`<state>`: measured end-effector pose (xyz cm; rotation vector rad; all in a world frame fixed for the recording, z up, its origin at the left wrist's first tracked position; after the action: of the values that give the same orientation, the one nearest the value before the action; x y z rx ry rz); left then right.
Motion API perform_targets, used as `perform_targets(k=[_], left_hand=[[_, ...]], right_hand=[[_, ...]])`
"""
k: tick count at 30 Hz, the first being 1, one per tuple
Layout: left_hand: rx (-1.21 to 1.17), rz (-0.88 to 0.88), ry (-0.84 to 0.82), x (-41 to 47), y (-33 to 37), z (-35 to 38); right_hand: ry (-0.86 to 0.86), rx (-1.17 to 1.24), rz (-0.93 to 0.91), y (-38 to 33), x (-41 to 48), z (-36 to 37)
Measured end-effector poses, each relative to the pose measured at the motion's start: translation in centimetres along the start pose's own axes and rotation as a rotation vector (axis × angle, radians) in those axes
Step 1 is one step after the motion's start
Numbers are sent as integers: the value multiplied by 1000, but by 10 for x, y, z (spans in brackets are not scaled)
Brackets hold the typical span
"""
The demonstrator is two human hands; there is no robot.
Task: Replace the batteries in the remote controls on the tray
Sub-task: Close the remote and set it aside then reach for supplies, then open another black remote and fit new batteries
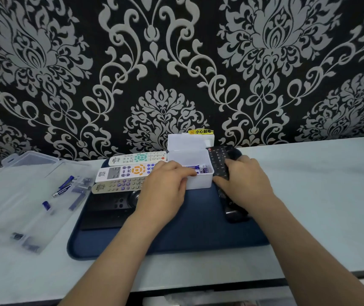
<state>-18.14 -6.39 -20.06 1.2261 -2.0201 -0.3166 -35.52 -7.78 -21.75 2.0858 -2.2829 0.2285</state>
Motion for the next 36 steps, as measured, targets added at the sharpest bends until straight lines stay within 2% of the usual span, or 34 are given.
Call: perform_targets(k=[7,12,16,18,21,25,27,30,34,36], left_hand=[[-54,25,-33,-2,0,-1],[-65,17,-11,-5,-3,-25],[-14,-218,23,-9,-30,-69],[69,-352,-27,-17,-54,-91],[108,-483,-202,-36,-84,-107],[157,-432,-455,-55,-96,-100],[164,-388,-482,-58,-96,-97],[164,-398,-508,-64,-98,-97],[126,-417,-583,-72,-95,-95],[158,-410,-508,-71,-93,-97]], right_hand=[[-37,-94,24,-4,0,-3],[319,152,14,-17,0,-37],[386,378,-252,-66,-15,-52],[347,407,-395,-94,-24,-50],[183,365,-586,-137,-33,-37],[-65,145,-757,-173,-46,-9],[-158,35,-775,-180,-50,2],[-170,-78,-777,-184,-50,6],[-244,-20,-738,-184,-43,9],[-216,38,-712,-182,-38,2]])
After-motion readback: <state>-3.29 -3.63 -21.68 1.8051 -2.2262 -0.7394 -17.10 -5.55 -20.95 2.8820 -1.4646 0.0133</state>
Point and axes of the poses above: each hand's wrist, its own x-axis towards the middle knuckle, its own z-axis out of the palm, y = z × x, the point moved 6 cm from there along x, towards the middle knuckle, and after that the axes turned 14 degrees about -x, right-handed, at the moved point
